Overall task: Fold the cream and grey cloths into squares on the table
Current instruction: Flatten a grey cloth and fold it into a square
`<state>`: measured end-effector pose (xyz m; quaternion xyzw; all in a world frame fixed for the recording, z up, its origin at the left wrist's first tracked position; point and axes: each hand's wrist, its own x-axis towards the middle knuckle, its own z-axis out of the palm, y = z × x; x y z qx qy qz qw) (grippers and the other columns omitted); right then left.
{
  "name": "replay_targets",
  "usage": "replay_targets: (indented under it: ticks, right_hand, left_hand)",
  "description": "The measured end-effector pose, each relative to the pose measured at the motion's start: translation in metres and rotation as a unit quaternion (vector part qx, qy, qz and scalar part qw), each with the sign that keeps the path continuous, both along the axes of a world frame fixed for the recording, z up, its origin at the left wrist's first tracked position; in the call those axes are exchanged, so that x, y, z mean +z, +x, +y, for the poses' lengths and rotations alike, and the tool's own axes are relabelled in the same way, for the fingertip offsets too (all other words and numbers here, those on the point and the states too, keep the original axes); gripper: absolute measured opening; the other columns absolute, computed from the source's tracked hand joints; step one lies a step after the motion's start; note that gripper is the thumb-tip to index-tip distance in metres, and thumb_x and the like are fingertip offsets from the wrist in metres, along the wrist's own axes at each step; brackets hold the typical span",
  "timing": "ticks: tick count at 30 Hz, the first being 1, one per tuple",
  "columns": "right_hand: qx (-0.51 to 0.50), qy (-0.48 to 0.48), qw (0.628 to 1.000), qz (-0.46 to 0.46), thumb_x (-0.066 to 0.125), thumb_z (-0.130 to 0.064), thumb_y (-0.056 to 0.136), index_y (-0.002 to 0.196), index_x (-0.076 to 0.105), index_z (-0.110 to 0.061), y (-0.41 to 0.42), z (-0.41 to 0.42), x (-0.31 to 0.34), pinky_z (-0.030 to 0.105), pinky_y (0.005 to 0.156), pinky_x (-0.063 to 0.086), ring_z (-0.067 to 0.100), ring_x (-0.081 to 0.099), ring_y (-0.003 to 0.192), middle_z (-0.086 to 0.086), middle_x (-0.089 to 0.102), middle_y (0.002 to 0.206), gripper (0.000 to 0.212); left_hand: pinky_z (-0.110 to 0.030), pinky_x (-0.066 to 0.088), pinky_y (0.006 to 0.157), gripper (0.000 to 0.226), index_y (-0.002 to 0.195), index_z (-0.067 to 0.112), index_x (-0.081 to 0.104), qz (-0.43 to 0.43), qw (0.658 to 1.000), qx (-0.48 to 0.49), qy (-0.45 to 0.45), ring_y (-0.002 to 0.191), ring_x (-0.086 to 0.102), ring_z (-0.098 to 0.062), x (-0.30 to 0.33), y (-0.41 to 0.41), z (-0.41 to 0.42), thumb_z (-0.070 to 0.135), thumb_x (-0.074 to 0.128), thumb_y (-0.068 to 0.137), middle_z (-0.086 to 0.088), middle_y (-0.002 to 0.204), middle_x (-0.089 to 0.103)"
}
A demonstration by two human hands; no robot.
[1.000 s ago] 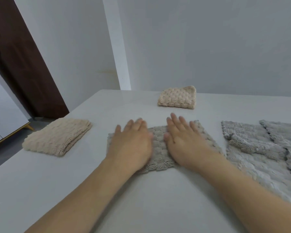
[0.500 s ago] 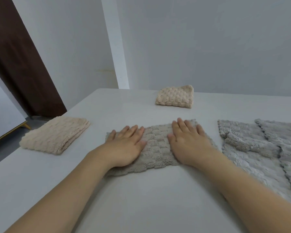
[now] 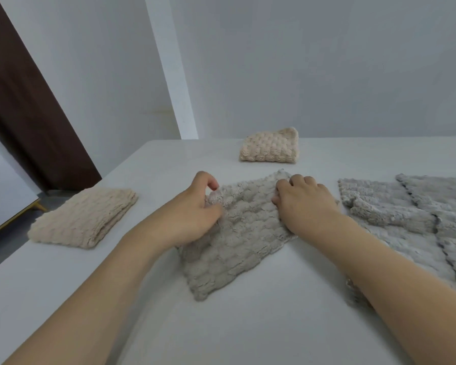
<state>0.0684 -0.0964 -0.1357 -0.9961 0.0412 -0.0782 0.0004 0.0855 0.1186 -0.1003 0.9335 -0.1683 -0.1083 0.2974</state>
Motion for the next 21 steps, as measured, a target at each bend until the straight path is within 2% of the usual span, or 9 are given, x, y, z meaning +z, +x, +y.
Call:
replay_targets:
  ticks: [3, 6, 8, 10, 13, 15, 17, 19, 21]
  right_hand:
    - [-0.022, -0.011, 0.999, -0.028, 0.044, -0.032, 0.097, 0.117, 0.058, -0.020, 0.003, -0.007, 0.005, 0.040, 0.095, 0.033, 0.030, 0.034, 0.118, 0.010, 0.041, 0.126, 0.027]
    - [-0.033, 0.007, 0.999, -0.008, 0.040, -0.028, 0.097, 0.122, 0.053, -0.017, 0.005, -0.007, 0.005, 0.040, 0.096, 0.034, 0.032, 0.036, 0.118, 0.014, 0.040, 0.126, 0.031]
    - [-0.046, 0.037, 0.998, -0.005, 0.031, -0.033, 0.099, 0.132, 0.043, -0.016, 0.003, -0.004, -0.002, 0.042, 0.100, 0.031, 0.033, 0.036, 0.121, 0.015, 0.039, 0.130, 0.038]
    - [-0.061, 0.072, 0.996, -0.007, 0.029, -0.040, 0.099, 0.137, 0.037, -0.017, 0.004, -0.006, -0.007, 0.045, 0.104, 0.027, 0.033, 0.033, 0.125, 0.014, 0.037, 0.133, 0.045]
    - [-0.064, 0.173, 0.983, 0.012, 0.038, -0.043, 0.096, 0.130, 0.038, -0.018, 0.009, -0.013, -0.009, 0.043, 0.109, 0.021, 0.030, 0.031, 0.128, 0.011, 0.036, 0.136, 0.042]
    - [-0.051, 0.216, 0.975, 0.006, 0.044, -0.040, 0.092, 0.117, 0.041, -0.021, 0.012, -0.015, -0.010, 0.040, 0.108, 0.021, 0.028, 0.032, 0.126, 0.007, 0.039, 0.131, 0.031]
    - [-0.032, 0.239, 0.970, 0.002, 0.048, -0.039, 0.090, 0.106, 0.041, -0.024, 0.012, -0.013, -0.008, 0.037, 0.107, 0.022, 0.026, 0.033, 0.123, 0.002, 0.040, 0.125, 0.023]
    - [0.003, 0.235, 0.972, 0.033, 0.050, -0.041, 0.089, 0.102, 0.045, -0.027, 0.008, -0.014, -0.003, 0.037, 0.107, 0.020, 0.024, 0.032, 0.124, -0.001, 0.039, 0.124, 0.019]
    - [0.075, 0.186, 0.976, 0.085, 0.048, -0.038, 0.090, 0.107, 0.050, -0.030, 0.004, -0.012, 0.002, 0.037, 0.108, 0.016, 0.025, 0.026, 0.126, -0.004, 0.034, 0.129, 0.019]
  left_hand:
    - [-0.034, 0.031, 0.055, 0.028, 0.106, 0.046, 0.049, 0.072, 0.995, -0.019, -0.065, 0.061, 0.034, -0.019, 0.010, -0.002, 0.003, 0.021, 0.043, 0.094, -0.011, 0.082, 0.042]
    - [-0.028, 0.039, 0.057, 0.033, 0.099, 0.027, 0.073, 0.140, 0.981, -0.042, -0.127, 0.066, 0.045, -0.018, 0.022, -0.007, 0.005, 0.013, 0.046, 0.085, -0.017, 0.084, 0.052]
    - [-0.024, 0.047, 0.061, 0.046, 0.103, 0.014, 0.076, 0.215, 0.954, -0.091, -0.187, 0.074, 0.051, -0.021, 0.024, -0.009, 0.010, 0.003, 0.044, 0.072, -0.021, 0.088, 0.056]
    - [-0.025, 0.053, 0.073, 0.056, 0.114, 0.005, 0.072, 0.251, 0.936, -0.147, -0.200, 0.084, 0.061, -0.022, 0.023, -0.007, 0.015, -0.007, 0.041, 0.068, -0.025, 0.093, 0.062]
    - [-0.021, 0.053, 0.085, 0.043, 0.118, 0.008, 0.066, 0.175, 0.956, -0.161, -0.170, 0.097, 0.069, -0.021, 0.016, -0.004, 0.009, -0.018, 0.051, 0.088, -0.015, 0.107, 0.073]
    - [-0.016, 0.050, 0.078, 0.032, 0.102, 0.024, 0.072, 0.048, 0.983, -0.126, -0.127, 0.090, 0.069, -0.013, 0.010, -0.002, 0.005, -0.004, 0.067, 0.086, 0.004, 0.097, 0.075]
    - [-0.011, 0.040, 0.074, 0.018, 0.081, 0.035, 0.071, -0.064, 0.987, -0.116, -0.093, 0.083, 0.058, -0.001, 0.008, 0.000, 0.005, 0.022, 0.083, 0.075, 0.017, 0.090, 0.066]
    - [-0.009, 0.034, 0.082, 0.018, 0.069, 0.031, 0.071, -0.083, 0.981, -0.135, -0.111, 0.097, 0.049, 0.001, 0.010, 0.000, 0.010, 0.046, 0.081, 0.068, 0.018, 0.096, 0.057]
    - [-0.023, 0.036, 0.098, 0.032, 0.066, 0.015, 0.073, -0.021, 0.976, -0.151, -0.155, 0.108, 0.051, -0.007, 0.015, 0.001, 0.016, 0.045, 0.083, 0.071, 0.007, 0.102, 0.062]
